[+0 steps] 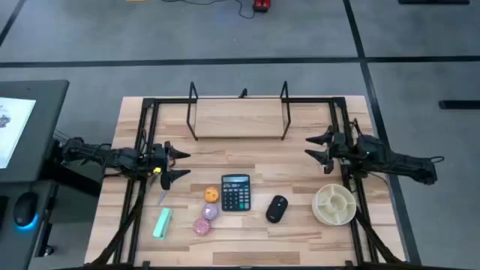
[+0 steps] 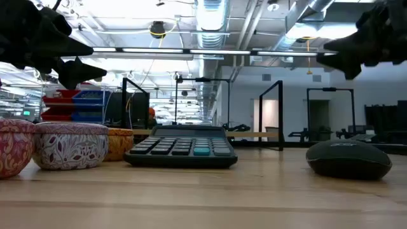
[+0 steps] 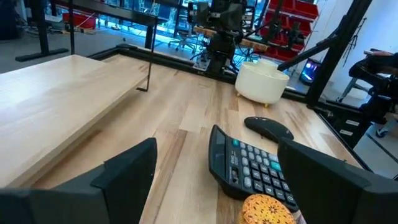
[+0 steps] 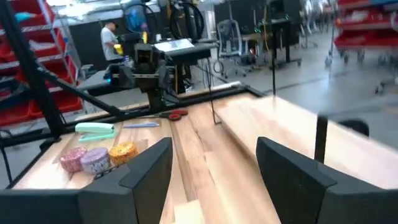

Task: Stock shelves
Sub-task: Return to Home Position

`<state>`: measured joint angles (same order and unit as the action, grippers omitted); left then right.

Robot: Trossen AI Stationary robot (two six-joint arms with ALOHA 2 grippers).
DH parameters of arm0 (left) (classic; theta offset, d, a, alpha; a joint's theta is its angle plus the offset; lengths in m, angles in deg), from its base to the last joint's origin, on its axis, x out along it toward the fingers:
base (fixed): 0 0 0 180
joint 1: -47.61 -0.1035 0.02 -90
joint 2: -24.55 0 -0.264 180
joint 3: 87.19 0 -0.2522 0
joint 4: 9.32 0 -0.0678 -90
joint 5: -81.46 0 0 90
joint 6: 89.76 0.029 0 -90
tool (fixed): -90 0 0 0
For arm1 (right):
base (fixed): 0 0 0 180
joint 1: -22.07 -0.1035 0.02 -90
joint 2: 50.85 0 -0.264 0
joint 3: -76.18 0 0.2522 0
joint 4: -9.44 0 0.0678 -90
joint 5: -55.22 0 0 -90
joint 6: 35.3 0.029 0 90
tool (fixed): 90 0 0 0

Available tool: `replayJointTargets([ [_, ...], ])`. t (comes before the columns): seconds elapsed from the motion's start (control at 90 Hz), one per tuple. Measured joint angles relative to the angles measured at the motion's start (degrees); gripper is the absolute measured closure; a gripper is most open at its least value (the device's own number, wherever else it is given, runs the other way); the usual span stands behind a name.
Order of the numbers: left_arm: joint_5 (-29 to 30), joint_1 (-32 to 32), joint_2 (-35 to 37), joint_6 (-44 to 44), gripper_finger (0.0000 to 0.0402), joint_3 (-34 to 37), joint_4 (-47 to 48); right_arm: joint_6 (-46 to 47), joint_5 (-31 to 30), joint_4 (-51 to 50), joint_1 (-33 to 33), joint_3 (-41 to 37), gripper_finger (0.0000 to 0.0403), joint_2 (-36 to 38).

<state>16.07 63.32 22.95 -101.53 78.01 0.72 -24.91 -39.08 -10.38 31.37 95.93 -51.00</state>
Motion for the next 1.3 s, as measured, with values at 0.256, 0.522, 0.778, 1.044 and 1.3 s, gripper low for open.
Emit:
replayJointTargets([
  [0.256, 0.01, 0.0, 0.02, -0.02, 0.0093, 0.03, 0.03, -4.36, 0.49, 7.73, 2.27, -5.52, 0.018, -0.01],
  [0.522, 0.03, 0.01, 0.0, -0.02, 0.0093, 0.02, 0.01, -5.87, 0.37, 7.87, 3.66, -5.54, 0.018, -0.38],
  [0.778, 0.01, 0.0, 0.0, 0.0, 0.0093, 0.03, 0.01, -5.87, 0.33, 7.89, 3.61, -5.57, 0.018, -0.31],
  [1.044, 0.01, 0.01, 0.0, -0.02, 0.0093, 0.02, 0.01, -5.86, 0.28, 7.89, 3.61, -5.6, 0.018, -0.31],
  [1.3, 0.01, 0.0, 0.0, -0.01, 0.0093, 0.04, 0.01, -5.87, 0.25, 7.89, 3.61, -5.63, 0.018, -0.31],
])
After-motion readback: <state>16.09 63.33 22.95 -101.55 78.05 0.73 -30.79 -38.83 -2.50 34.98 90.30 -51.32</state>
